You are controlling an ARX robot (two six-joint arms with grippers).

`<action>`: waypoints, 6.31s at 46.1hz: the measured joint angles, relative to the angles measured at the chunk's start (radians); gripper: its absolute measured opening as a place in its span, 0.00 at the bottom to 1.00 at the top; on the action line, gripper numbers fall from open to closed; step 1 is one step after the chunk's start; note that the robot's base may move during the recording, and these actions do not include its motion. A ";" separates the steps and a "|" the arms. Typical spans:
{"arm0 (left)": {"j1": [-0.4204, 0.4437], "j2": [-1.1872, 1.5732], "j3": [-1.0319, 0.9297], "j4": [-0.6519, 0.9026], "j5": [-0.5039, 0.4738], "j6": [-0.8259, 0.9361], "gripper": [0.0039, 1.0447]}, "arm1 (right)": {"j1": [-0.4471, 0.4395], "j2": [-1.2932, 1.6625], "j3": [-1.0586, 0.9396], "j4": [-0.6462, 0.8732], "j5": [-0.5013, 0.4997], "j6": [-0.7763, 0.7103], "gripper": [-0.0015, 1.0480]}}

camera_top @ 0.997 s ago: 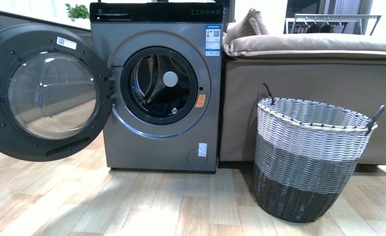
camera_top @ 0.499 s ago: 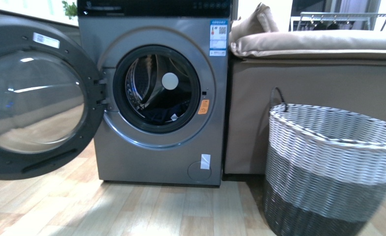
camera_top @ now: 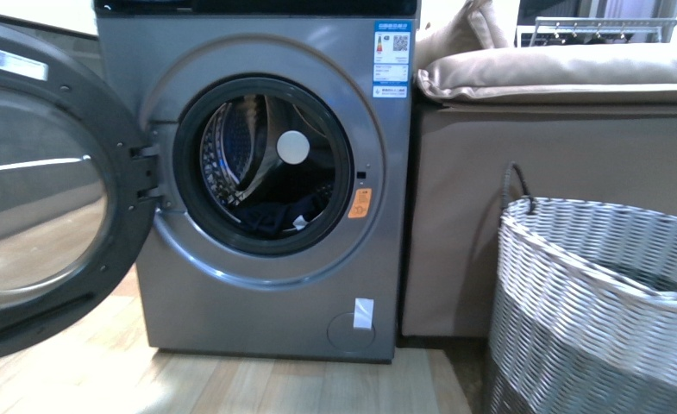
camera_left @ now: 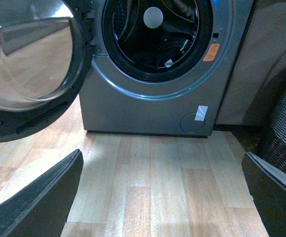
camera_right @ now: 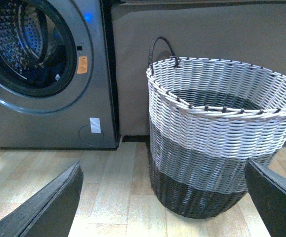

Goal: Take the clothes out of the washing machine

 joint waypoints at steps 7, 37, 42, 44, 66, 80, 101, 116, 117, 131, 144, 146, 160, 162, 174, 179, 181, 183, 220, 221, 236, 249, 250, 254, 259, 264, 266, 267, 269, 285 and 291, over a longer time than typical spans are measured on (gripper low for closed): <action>0.000 0.002 0.000 0.000 0.002 0.000 0.94 | 0.000 0.000 0.000 0.000 0.002 0.000 0.92; 0.000 0.002 0.000 0.000 0.000 0.000 0.94 | 0.000 0.000 0.000 0.000 0.000 0.000 0.92; 0.000 0.001 0.000 0.000 -0.002 0.000 0.94 | 0.000 0.000 0.000 0.000 -0.002 0.000 0.92; 0.000 0.001 0.000 0.000 -0.002 0.000 0.94 | 0.000 0.000 0.000 0.000 0.000 0.000 0.92; 0.000 0.002 0.000 0.000 0.000 0.000 0.94 | 0.000 0.000 0.000 0.000 0.000 0.000 0.92; 0.000 0.002 0.000 0.000 -0.001 0.000 0.94 | 0.000 0.000 0.000 0.000 0.000 0.000 0.92; -0.045 0.505 0.090 0.357 0.266 -0.231 0.94 | 0.000 0.000 0.000 0.000 0.000 0.000 0.92; -0.135 1.175 0.299 0.753 0.187 -0.179 0.94 | 0.000 0.000 0.000 0.000 0.000 0.000 0.92; -0.137 1.199 0.312 0.757 0.183 -0.176 0.94 | 0.000 0.000 0.000 0.000 0.000 0.000 0.92; -0.162 1.519 0.544 0.757 0.167 -0.098 0.94 | 0.000 0.000 0.000 0.000 0.000 0.000 0.92; -0.182 1.661 0.670 0.706 0.158 -0.041 0.94 | 0.000 0.000 0.000 0.000 0.000 0.000 0.92; -0.184 1.688 0.689 0.704 0.155 -0.037 0.94 | 0.000 0.000 0.000 0.000 0.000 0.000 0.92; -0.182 1.822 0.794 0.684 0.132 -0.019 0.94 | 0.000 0.000 0.000 0.000 0.000 0.000 0.92; -0.180 1.843 0.811 0.679 0.132 -0.020 0.94 | 0.000 0.000 0.000 0.000 0.000 0.000 0.92; -0.176 1.934 0.903 0.640 0.133 -0.021 0.94 | 0.000 0.000 0.000 0.000 0.000 0.000 0.92; -0.175 1.969 0.945 0.631 0.129 -0.021 0.94 | 0.000 0.000 0.000 0.000 0.000 0.000 0.92; -0.174 1.991 0.971 0.621 0.128 -0.021 0.94 | 0.000 0.000 0.000 0.000 0.000 0.000 0.92; -0.173 2.011 0.995 0.613 0.128 -0.022 0.94 | 0.000 0.000 0.000 0.000 0.000 0.000 0.92; -0.177 2.258 1.381 0.435 0.108 -0.017 0.94 | 0.000 0.000 0.000 0.000 0.000 0.000 0.92; -0.177 2.263 1.393 0.429 0.102 -0.015 0.94 | 0.000 0.000 0.000 0.000 0.000 0.000 0.92; -0.174 2.369 1.587 0.322 -0.027 0.039 0.94 | 0.000 0.000 0.000 0.000 0.000 0.000 0.92; -0.158 2.459 1.735 0.226 -0.103 0.044 0.94 | 0.000 0.000 0.000 0.000 0.000 0.000 0.92; -0.154 2.469 1.746 0.220 -0.109 0.044 0.94 | 0.000 0.000 0.000 0.000 0.000 0.000 0.92; -0.144 2.492 1.766 0.208 -0.115 0.043 0.94 | 0.000 0.000 0.000 0.000 0.000 0.000 0.92; -0.133 2.513 1.781 0.195 -0.126 0.044 0.94 | 0.000 0.000 0.000 0.000 0.000 0.000 0.92; -0.125 2.538 1.804 0.165 -0.136 0.048 0.94 | 0.000 0.000 0.000 0.000 0.000 0.000 0.92; -0.124 2.547 1.820 0.140 -0.139 0.051 0.94 | 0.000 0.000 0.000 0.000 0.000 0.000 0.92; -0.124 2.550 1.824 0.135 -0.139 0.051 0.94 | 0.000 0.000 0.000 0.000 0.000 0.000 0.92; -0.123 2.557 1.839 0.113 -0.140 0.050 0.94 | 0.000 0.000 0.000 0.000 0.000 0.000 0.92; -0.122 2.594 1.905 0.020 -0.083 -0.032 0.94 | 0.000 0.000 0.000 0.000 0.000 0.000 0.92; -0.122 2.600 1.920 -0.021 -0.076 -0.040 0.84 | 0.000 0.000 0.000 0.000 0.000 0.000 0.92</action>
